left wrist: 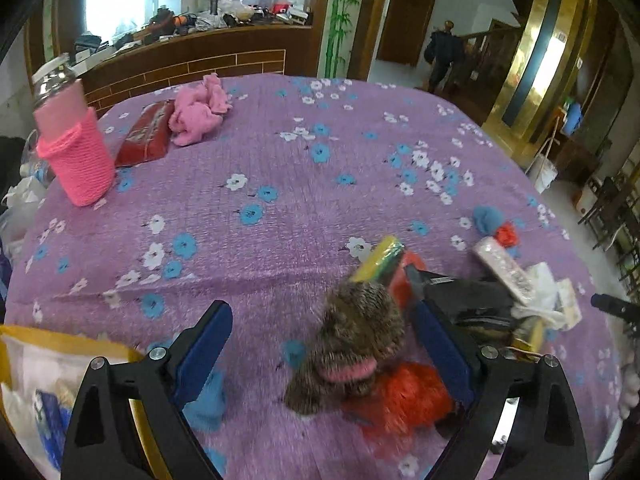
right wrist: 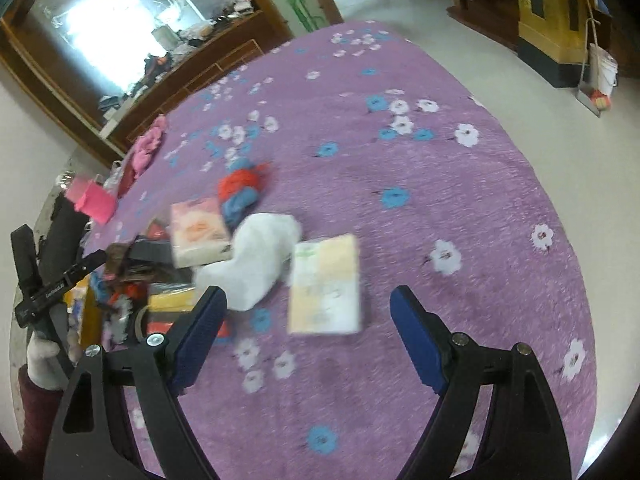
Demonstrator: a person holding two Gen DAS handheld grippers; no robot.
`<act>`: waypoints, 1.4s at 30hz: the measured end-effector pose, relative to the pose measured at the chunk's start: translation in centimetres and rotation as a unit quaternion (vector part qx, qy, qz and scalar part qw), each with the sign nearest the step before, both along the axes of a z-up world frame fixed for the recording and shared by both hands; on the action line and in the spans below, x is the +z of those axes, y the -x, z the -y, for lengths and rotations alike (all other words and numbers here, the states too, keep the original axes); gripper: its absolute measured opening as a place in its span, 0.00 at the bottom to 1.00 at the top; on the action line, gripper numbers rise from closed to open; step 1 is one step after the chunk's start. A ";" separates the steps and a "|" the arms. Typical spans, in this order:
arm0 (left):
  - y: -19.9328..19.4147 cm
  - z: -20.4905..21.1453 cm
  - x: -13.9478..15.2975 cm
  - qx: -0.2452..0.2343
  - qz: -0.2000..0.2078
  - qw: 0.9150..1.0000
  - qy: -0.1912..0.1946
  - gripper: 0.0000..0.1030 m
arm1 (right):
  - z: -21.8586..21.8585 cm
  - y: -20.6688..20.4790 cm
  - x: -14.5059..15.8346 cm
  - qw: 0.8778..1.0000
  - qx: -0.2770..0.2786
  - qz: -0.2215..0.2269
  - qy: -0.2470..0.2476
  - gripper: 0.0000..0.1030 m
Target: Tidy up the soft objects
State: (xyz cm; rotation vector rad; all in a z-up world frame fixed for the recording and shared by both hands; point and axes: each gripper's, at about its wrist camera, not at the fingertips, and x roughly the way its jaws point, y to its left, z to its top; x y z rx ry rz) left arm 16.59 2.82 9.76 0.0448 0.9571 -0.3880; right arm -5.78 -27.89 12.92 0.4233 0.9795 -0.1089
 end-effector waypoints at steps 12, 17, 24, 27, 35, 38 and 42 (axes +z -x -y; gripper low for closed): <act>-3.3 1.0 -5.5 -0.047 -0.029 0.998 -0.006 0.72 | -1.0 -2.3 -3.7 0.999 0.009 -0.039 0.023 0.81; -1.5 0.8 -4.8 -0.046 -0.040 0.998 0.002 0.48 | -2.0 -2.9 -3.9 0.997 0.012 -0.046 0.064 0.81; 0.2 -0.8 -2.5 -0.021 -0.025 0.999 0.005 0.46 | -2.9 -3.1 -4.2 0.992 0.014 -0.053 0.110 0.69; 1.4 -1.7 -1.3 -0.016 -0.018 1.000 0.020 0.46 | -2.7 -2.7 -3.9 0.991 0.003 -0.049 0.124 0.40; 7.0 -4.7 3.1 -0.012 0.008 0.997 0.073 0.46 | -1.8 -0.1 -2.6 0.997 -0.017 -0.029 0.074 0.39; 10.0 -6.5 4.8 -0.006 0.018 0.995 0.100 0.46 | -2.5 1.4 -1.2 0.997 -0.018 -0.012 0.073 0.39; 14.0 -9.6 6.0 0.013 0.026 0.990 0.137 0.46 | -4.2 3.2 0.7 0.997 -0.009 0.008 0.073 0.39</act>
